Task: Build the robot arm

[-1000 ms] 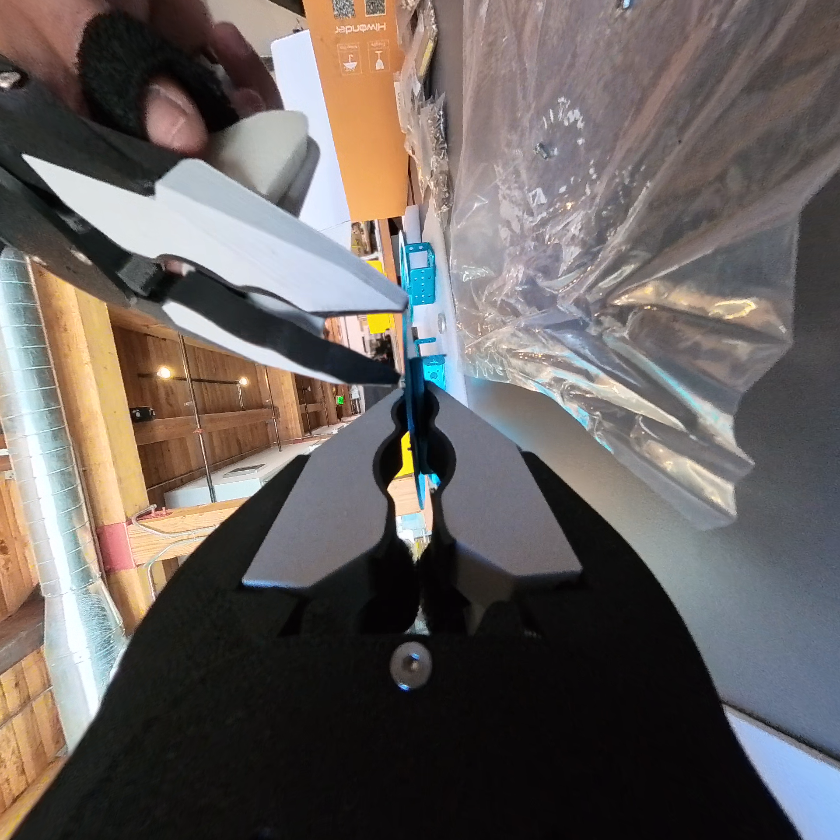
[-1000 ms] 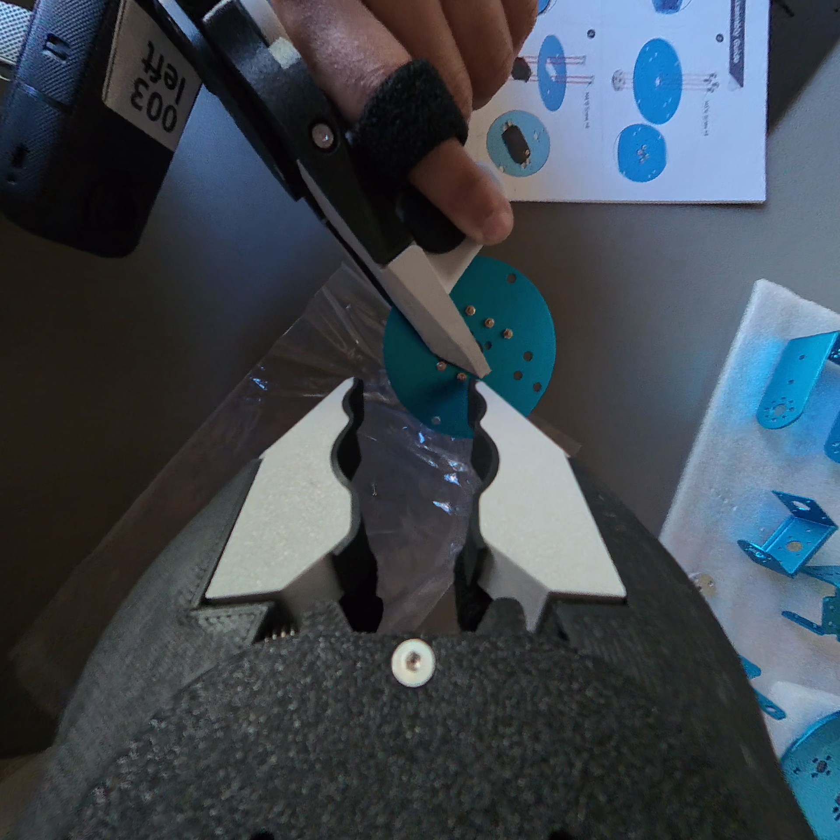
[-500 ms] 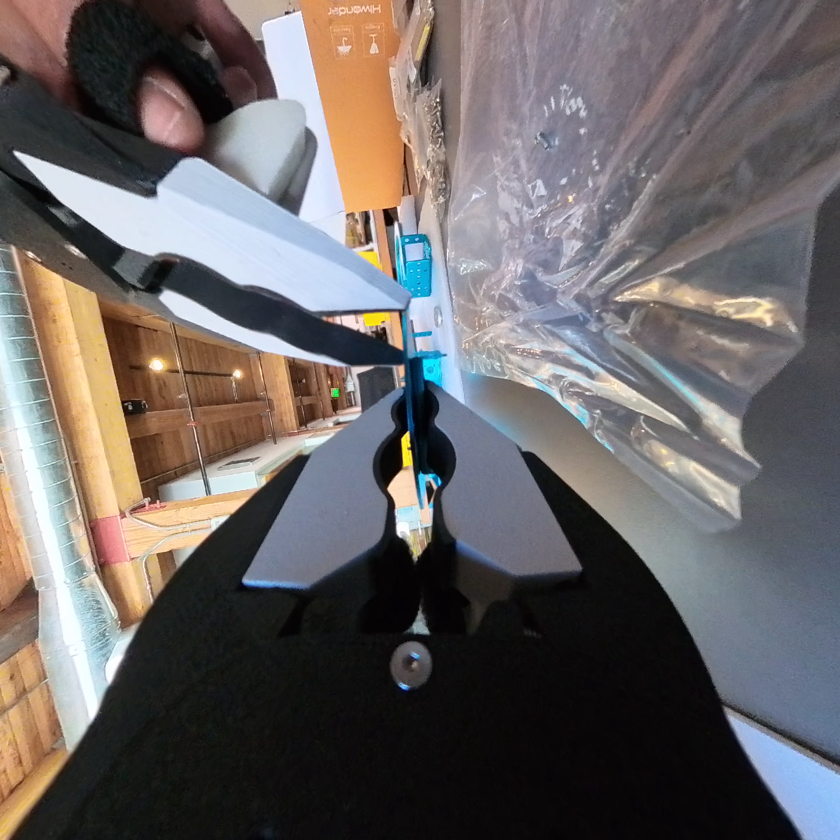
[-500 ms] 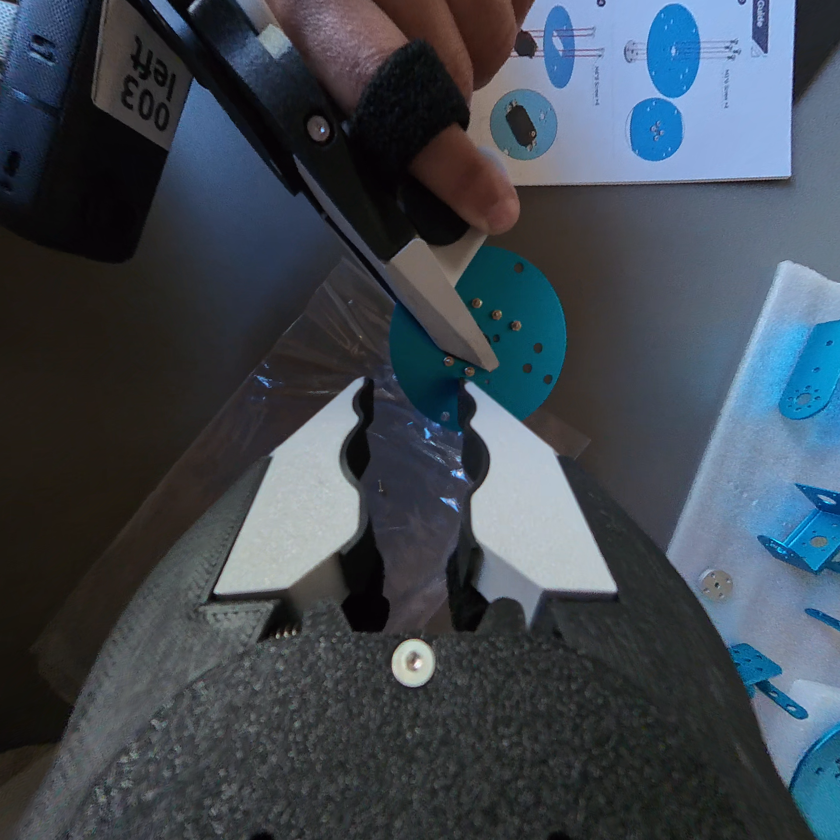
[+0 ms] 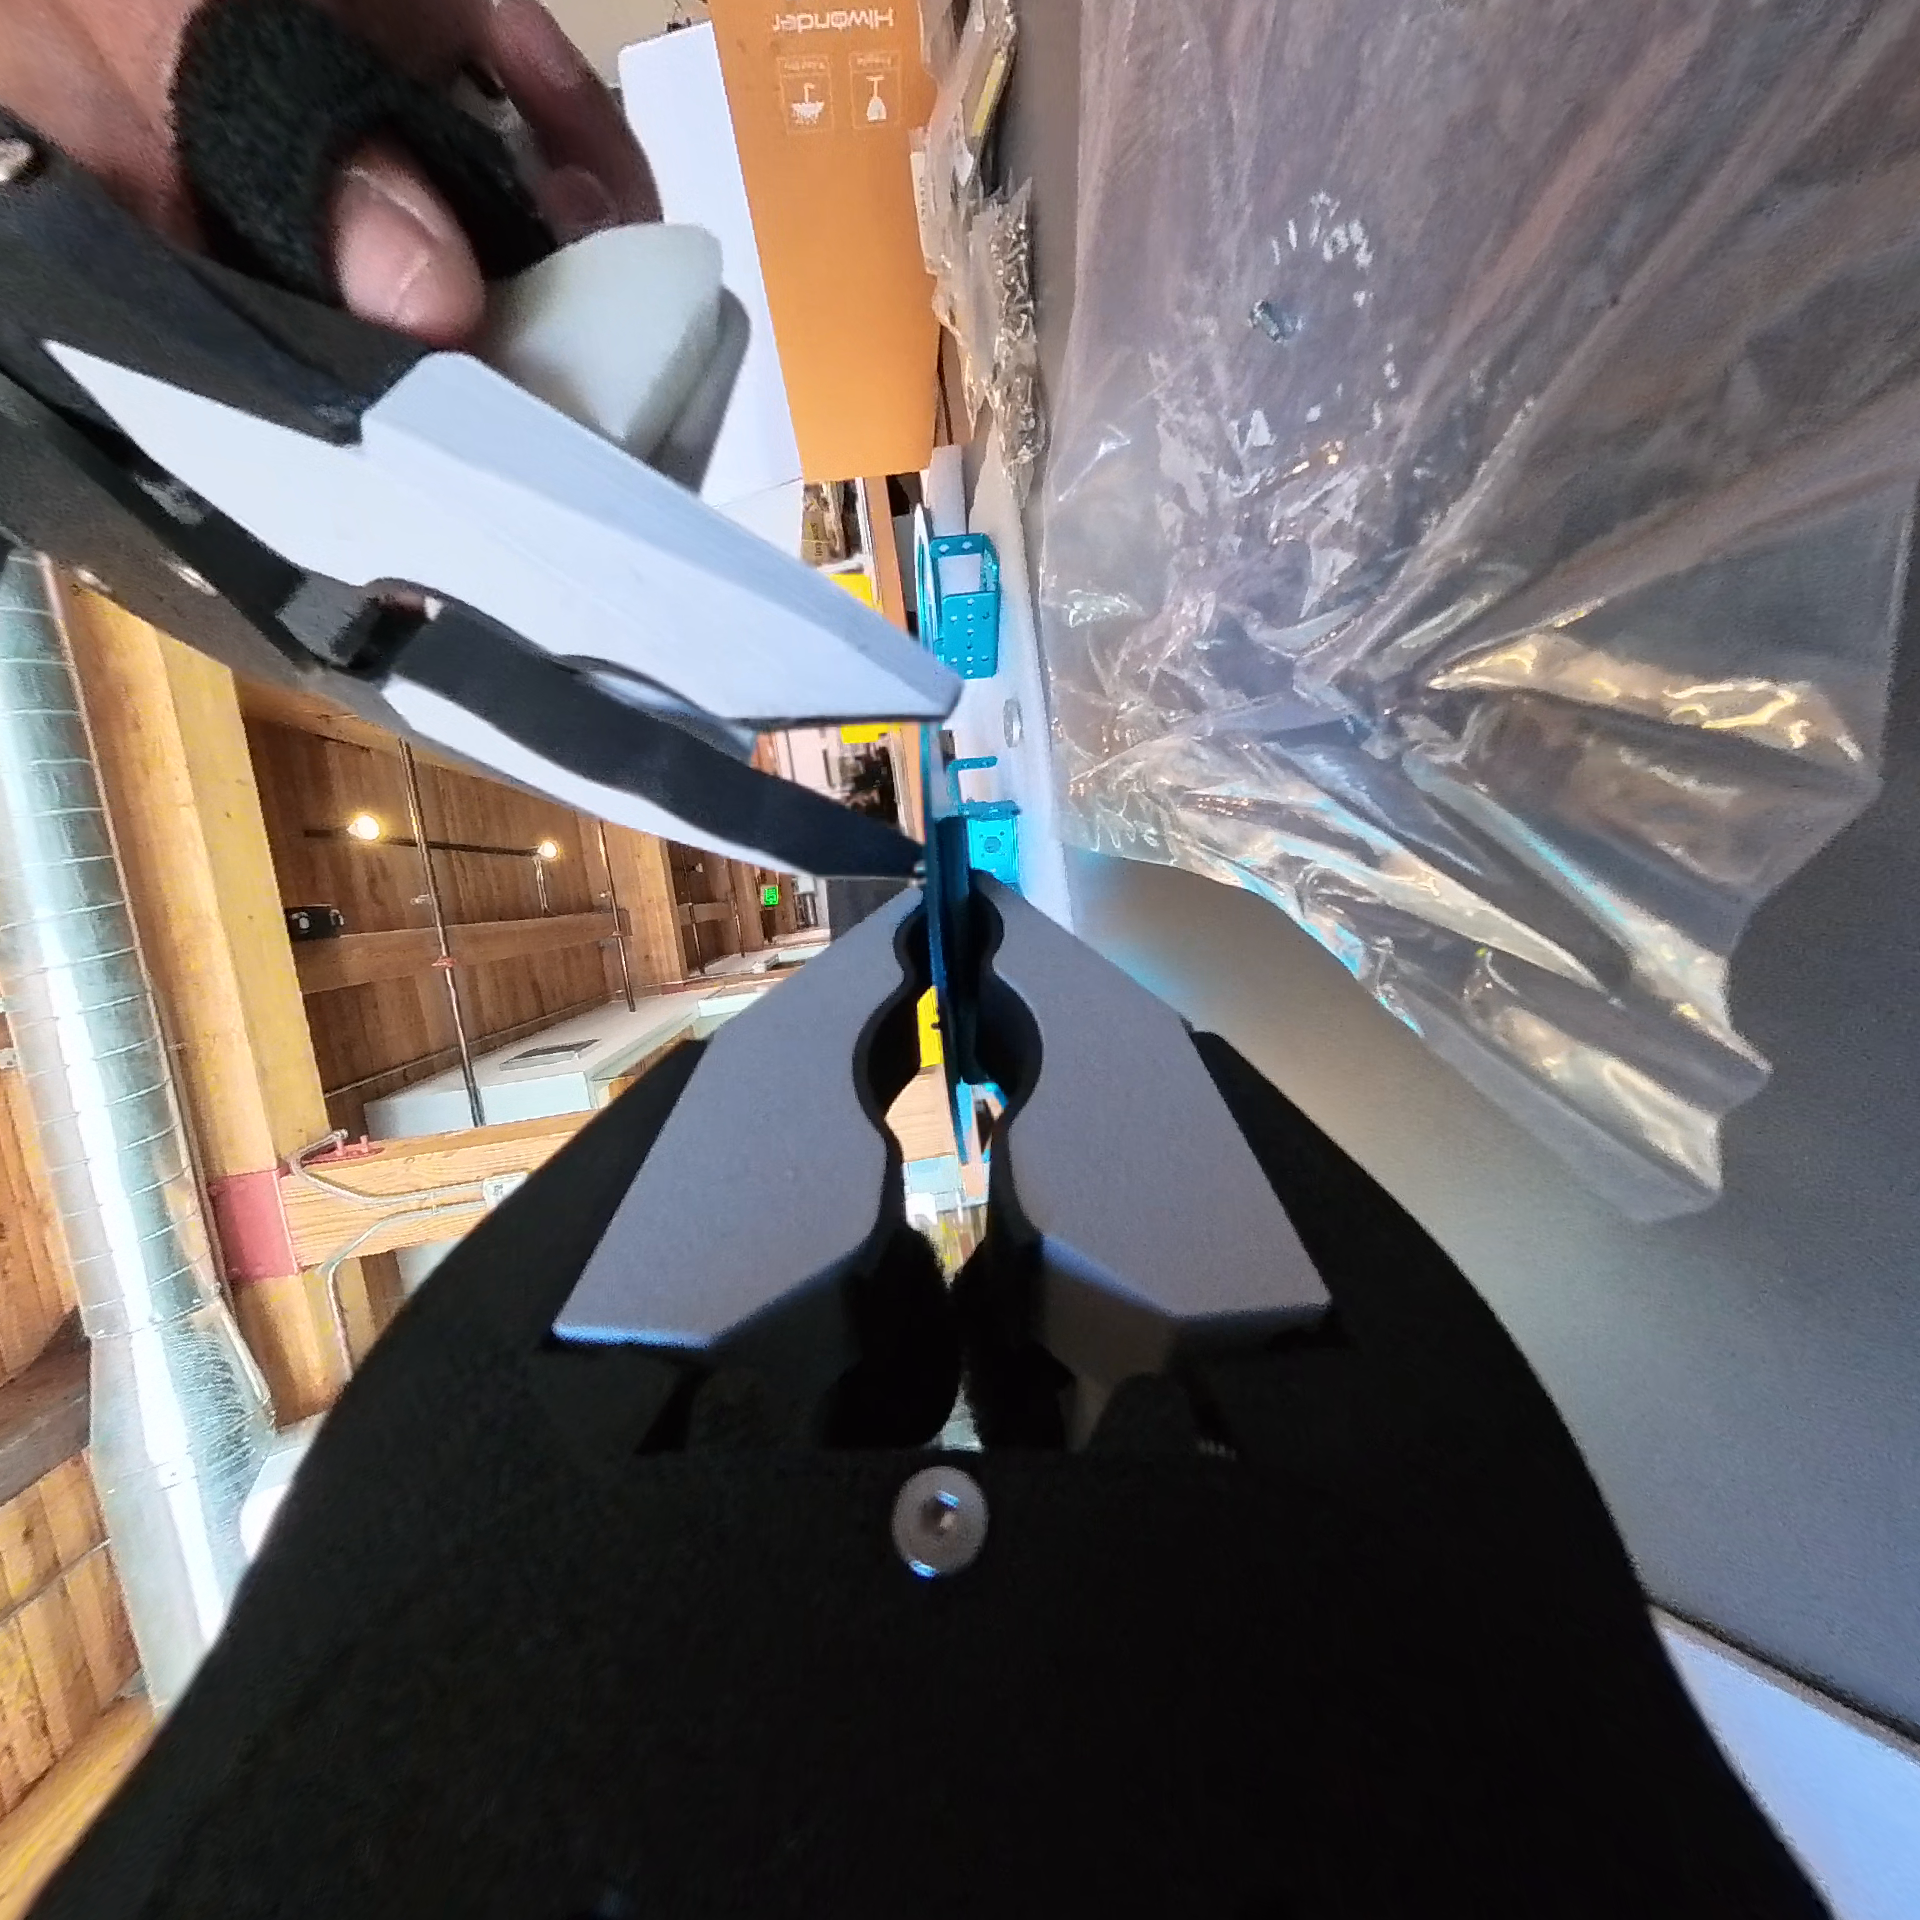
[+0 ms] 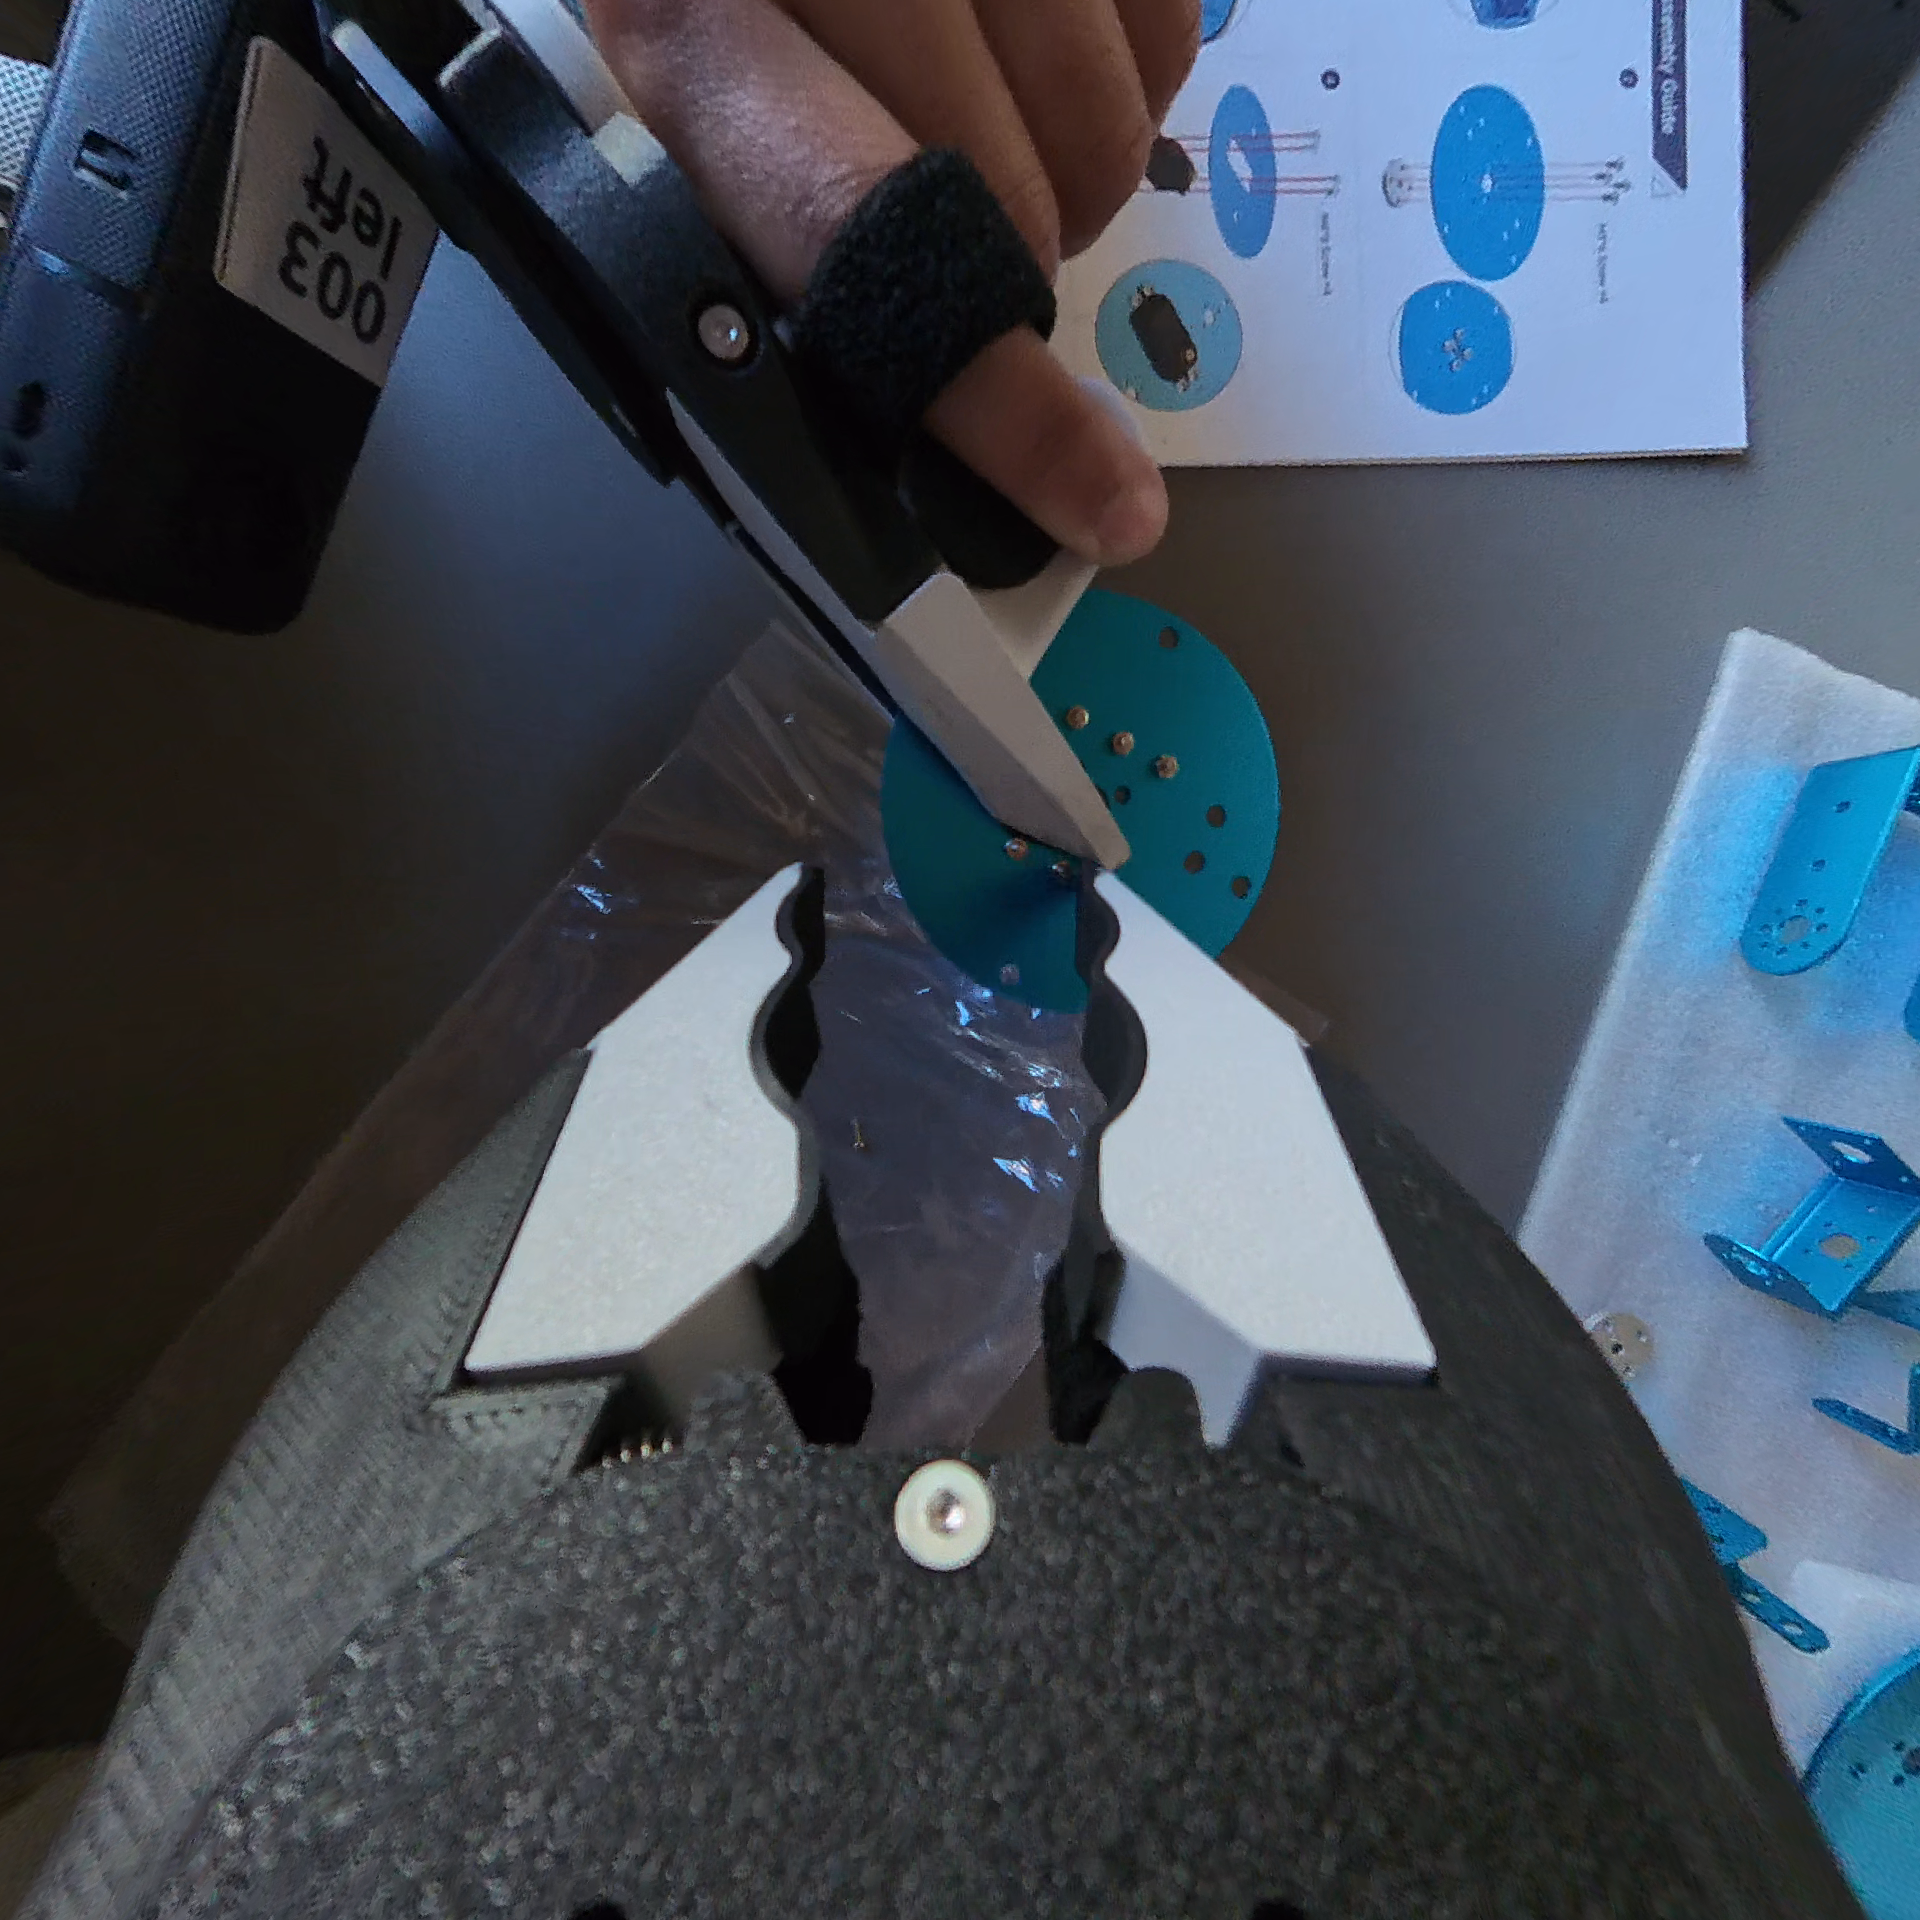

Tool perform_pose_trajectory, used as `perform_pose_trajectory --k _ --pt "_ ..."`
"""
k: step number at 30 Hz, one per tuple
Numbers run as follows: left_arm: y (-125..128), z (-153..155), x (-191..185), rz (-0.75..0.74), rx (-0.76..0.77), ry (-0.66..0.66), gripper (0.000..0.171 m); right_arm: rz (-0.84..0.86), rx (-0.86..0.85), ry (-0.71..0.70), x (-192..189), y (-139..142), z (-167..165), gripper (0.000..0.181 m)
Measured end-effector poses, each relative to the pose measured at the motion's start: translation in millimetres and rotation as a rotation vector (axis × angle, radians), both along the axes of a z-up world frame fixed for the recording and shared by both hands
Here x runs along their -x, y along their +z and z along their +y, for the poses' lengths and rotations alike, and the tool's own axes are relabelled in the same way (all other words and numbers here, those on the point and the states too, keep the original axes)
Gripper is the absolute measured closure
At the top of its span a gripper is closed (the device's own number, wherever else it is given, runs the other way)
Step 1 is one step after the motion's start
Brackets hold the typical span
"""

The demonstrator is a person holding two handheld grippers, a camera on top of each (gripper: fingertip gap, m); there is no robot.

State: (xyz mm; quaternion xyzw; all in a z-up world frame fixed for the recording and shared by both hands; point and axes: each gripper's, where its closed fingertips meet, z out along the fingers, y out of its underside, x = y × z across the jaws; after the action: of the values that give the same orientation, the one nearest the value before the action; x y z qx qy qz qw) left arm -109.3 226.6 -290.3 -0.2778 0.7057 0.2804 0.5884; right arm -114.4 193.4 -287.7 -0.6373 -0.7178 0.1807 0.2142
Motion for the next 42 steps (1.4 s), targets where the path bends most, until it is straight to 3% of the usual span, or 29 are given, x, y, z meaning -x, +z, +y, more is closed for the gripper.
perform_pose_trajectory --k 2,4,12,15,22,27,32,36,40,42 --pt "-2.6 -0.1 0.4 0.010 0.009 -0.003 0.171 -0.021 0.009 -0.001 -1.7 -3.8 -1.7 0.134" --pt "-3.0 1.8 1.1 0.014 -0.001 0.006 0.171 -0.029 0.027 0.011 -5.8 -2.1 -4.0 0.150" --pt "-1.4 -0.1 0.1 0.006 0.002 -0.002 0.171 -0.022 -0.002 0.001 -1.7 -3.3 -0.7 0.135" --pt "-1.7 2.0 1.0 0.011 -0.010 0.010 0.171 -0.014 0.025 0.018 -4.2 1.7 -4.5 0.154" --pt "-0.4 0.2 0.1 0.005 -0.005 0.003 0.171 -0.009 -0.015 -0.002 0.8 -2.5 2.2 0.137" --pt "-0.1 0.4 -0.4 0.003 -0.008 0.007 0.171 -0.014 0.004 0.009 -4.8 0.2 -0.7 0.153" --pt "2.1 1.3 0.6 -0.006 -0.011 0.007 0.171 -0.001 -0.038 -0.014 -2.0 1.8 6.9 0.135" --pt "-0.7 3.0 1.4 0.001 0.001 0.010 0.171 -0.010 -0.009 -0.011 0.1 -2.9 1.9 0.135" --pt "-0.2 7.2 3.4 0.001 -0.005 0.034 0.171 0.000 0.018 0.010 -2.0 0.8 -3.1 0.150" --pt "3.0 8.9 5.4 -0.013 0.000 0.036 0.171 -0.003 -0.019 -0.006 -3.1 2.3 3.7 0.144"
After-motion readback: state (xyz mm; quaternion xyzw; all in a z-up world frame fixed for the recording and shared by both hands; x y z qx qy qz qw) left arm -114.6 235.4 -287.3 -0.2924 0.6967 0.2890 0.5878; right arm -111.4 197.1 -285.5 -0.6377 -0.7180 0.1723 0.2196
